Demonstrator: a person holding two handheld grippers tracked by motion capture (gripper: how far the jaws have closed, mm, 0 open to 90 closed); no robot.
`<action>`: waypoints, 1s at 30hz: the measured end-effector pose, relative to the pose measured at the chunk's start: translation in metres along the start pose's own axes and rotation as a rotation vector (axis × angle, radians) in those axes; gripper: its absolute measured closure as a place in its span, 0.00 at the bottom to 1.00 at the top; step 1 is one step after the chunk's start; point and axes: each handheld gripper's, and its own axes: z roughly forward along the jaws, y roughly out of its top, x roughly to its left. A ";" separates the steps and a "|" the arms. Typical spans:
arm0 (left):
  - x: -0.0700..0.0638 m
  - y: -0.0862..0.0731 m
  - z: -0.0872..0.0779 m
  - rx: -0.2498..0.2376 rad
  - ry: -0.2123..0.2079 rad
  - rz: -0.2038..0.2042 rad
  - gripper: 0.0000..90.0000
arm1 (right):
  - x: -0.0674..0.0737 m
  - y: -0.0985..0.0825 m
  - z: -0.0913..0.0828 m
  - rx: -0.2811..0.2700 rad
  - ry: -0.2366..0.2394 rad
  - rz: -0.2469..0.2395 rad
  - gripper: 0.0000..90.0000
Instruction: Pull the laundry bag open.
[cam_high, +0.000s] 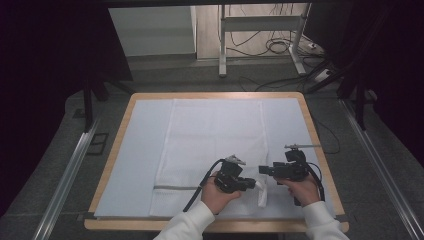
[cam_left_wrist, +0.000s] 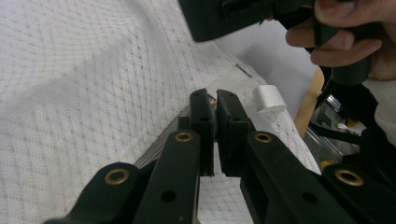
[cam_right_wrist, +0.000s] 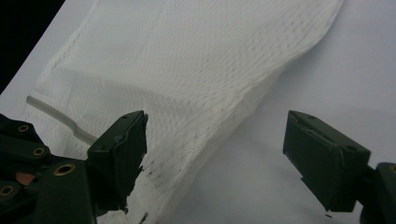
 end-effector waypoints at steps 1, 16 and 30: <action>0.000 0.000 0.000 0.001 0.000 0.001 0.96 | 0.000 0.000 0.002 0.007 0.004 0.001 0.25; 0.001 0.000 0.000 0.004 -0.003 0.002 0.96 | 0.001 -0.005 0.021 0.047 0.084 0.077 0.42; 0.001 0.000 0.003 0.011 0.002 -0.001 0.96 | 0.006 -0.006 0.035 0.117 0.141 0.055 0.80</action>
